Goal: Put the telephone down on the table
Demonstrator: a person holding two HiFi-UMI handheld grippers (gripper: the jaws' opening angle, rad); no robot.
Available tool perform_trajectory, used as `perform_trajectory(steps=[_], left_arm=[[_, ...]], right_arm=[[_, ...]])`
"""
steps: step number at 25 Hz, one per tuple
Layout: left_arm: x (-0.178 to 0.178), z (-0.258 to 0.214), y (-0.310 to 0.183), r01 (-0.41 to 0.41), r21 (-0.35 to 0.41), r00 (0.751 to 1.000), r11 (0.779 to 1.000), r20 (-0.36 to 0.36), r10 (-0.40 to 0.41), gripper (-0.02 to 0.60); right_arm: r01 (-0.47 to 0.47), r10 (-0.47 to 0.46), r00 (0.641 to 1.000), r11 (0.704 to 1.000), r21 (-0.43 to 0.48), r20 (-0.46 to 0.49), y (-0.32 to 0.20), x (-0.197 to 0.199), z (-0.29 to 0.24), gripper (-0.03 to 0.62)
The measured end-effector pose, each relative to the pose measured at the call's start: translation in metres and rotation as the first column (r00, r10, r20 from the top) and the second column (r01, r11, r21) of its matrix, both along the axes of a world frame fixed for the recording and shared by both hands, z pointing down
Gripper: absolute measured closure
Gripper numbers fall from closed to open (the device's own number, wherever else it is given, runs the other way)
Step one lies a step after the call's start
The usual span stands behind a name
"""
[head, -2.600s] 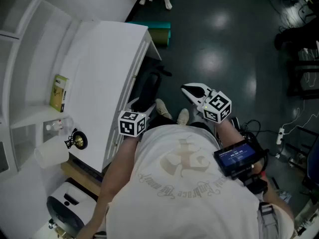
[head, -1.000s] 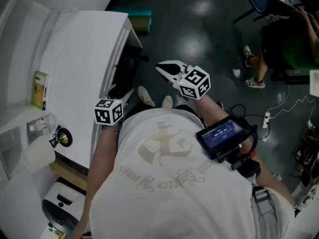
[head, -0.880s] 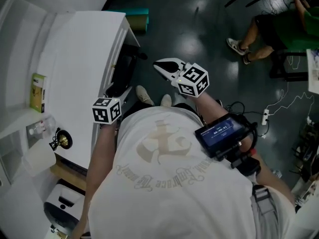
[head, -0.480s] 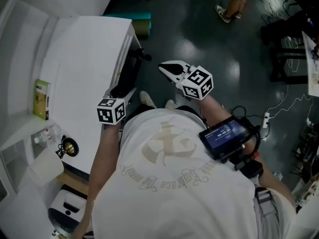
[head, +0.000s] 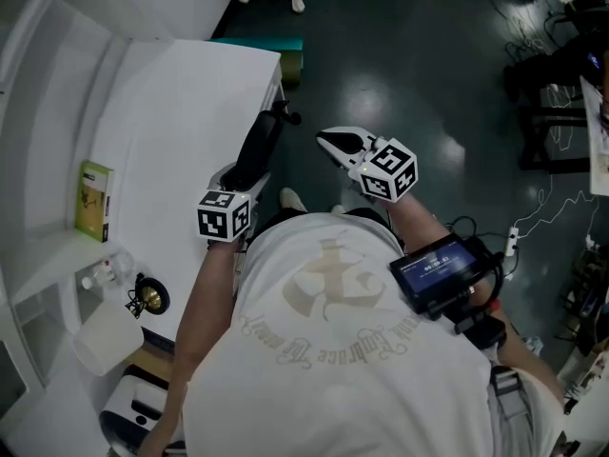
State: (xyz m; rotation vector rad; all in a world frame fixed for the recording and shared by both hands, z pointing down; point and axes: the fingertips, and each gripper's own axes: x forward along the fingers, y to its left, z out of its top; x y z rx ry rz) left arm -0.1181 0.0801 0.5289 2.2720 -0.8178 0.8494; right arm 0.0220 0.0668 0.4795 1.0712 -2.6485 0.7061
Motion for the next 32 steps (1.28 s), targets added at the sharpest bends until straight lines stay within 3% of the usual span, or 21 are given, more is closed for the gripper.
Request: perform_trajectory(steps=[13,24,32], left_arm=[[-0.030,-0.008,-0.029,-0.006,0.027,1.000,1.000,-0.025,0.007,0.305],[-0.028,0.001,-0.032,0.073,-0.003,0.996,0.997,-0.041,-0.073,0.305],[-0.012,0.000,-0.065,0.153,-0.018,0.987,0.988,-0.052,-0.154,0.305]], right_arm=[[-0.001,0.001,0.998,1.000,0.000,-0.067,-0.024,-0.035,-0.005,0.579],[0.036,-0.038,0.998,0.998,-0.046,-0.042,-0.050,-0.034,0.012,0.579],[0.097,-0.098,0.995,0.994,-0.050,-0.011,-0.103,-0.010,0.016,0.579]])
